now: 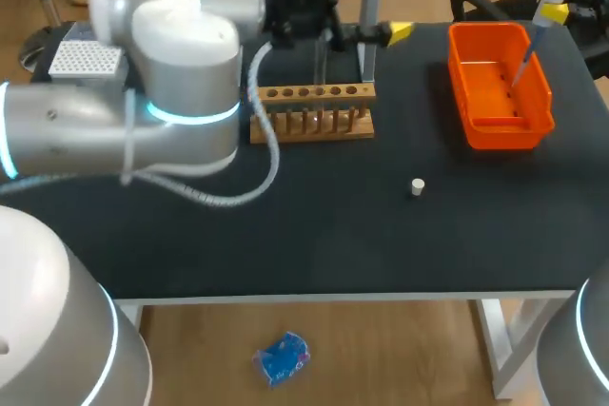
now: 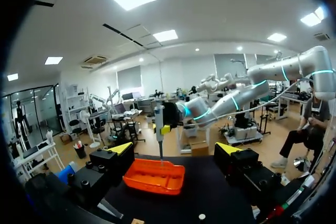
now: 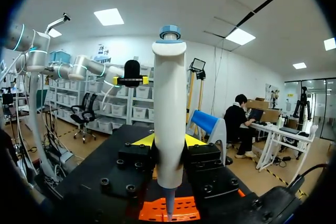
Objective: Invert the test tube, pick up the pipette, mount the tip to pipette, aspirate from beaker and dispense into the tube, eject the tip, return the pipette, and cap with the stopper.
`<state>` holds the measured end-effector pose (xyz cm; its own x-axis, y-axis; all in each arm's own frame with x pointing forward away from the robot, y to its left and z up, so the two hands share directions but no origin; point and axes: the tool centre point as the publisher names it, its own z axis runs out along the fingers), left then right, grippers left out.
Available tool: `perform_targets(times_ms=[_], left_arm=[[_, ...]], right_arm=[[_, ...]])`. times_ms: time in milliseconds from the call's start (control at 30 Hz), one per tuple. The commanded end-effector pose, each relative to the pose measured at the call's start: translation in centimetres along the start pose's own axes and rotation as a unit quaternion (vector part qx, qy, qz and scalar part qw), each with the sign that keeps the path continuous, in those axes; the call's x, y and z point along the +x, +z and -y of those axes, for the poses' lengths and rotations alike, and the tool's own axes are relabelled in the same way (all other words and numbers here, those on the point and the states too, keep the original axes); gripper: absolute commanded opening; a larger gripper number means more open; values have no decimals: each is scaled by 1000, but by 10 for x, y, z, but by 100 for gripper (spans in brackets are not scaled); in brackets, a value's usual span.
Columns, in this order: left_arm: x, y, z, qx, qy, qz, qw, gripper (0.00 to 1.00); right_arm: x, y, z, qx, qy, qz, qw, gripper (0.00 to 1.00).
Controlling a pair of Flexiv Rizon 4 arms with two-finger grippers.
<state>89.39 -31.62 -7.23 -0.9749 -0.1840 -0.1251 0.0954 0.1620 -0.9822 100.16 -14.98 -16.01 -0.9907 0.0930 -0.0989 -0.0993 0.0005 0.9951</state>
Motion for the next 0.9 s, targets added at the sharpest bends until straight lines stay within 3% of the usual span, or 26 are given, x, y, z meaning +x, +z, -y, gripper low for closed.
perform_targets(times_ms=[33, 167, 733, 833, 900], left_arm=[[-20, 79, 14, -75, 3, -3, 997, 100], [-30, 102, 15, -127, 12, 14, 992, 100], [-30, 102, 15, -127, 12, 14, 992, 100], [-29, 98, 13, -147, 9, 31, 989, 100], [-33, 101, 12, -137, -5, 35, 990, 100]], right_arm=[[-2, -1, 0, 0, 0, -3, 1000, 0], [-2, -1, 0, 0, 0, -3, 1000, 0], [-2, -1, 0, 0, 0, -3, 1000, 0], [-2, -1, 0, 0, 0, -3, 1000, 0], [-2, -1, 0, 0, 0, -3, 1000, 0]])
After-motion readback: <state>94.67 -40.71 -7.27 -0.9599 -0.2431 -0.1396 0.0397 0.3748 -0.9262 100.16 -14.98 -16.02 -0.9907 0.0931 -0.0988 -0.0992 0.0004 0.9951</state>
